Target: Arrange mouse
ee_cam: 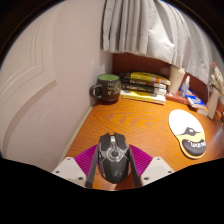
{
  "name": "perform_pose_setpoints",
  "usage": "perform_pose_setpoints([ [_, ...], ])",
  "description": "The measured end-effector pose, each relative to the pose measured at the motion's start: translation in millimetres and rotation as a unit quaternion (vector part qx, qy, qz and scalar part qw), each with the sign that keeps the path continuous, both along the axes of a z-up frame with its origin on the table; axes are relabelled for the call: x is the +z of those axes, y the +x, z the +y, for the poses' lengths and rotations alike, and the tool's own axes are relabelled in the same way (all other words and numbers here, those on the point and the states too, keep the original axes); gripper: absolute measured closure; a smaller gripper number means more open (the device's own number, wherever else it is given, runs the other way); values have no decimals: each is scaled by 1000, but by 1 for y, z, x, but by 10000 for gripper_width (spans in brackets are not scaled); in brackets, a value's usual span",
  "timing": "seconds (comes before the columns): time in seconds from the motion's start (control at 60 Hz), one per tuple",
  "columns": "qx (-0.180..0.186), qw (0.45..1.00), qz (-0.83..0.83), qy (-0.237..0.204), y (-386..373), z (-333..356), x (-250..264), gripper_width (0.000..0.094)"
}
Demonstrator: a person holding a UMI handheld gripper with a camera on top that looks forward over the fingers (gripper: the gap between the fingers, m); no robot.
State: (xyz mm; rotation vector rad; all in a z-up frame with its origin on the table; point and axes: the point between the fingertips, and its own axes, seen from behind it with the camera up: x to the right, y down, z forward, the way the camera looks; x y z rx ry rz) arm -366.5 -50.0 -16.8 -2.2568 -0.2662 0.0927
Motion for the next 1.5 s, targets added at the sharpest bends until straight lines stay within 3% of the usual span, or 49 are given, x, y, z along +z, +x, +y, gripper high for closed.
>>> perform_pose_setpoints([
  [0.217,-24,999,11,-19,-1,19,1,504],
  [0.317,-16,999,11,-41,-2,27,1,572],
  [0.417,-12,998,23,-52,-1,38,11,577],
  [0.65,6,998,44,39,45,84,145,575],
  [0.8,-5,994,44,105,115,110,231,573],
  [0.917,-28,990,42,131,181,127,257,570],
  [1.033,-58,991,45,113,240,140,227,570],
  [1.15,-80,995,24,60,287,143,161,574],
  [1.317,-108,993,39,-12,306,135,68,574],
  [1.5,-106,992,33,-58,301,127,10,598],
])
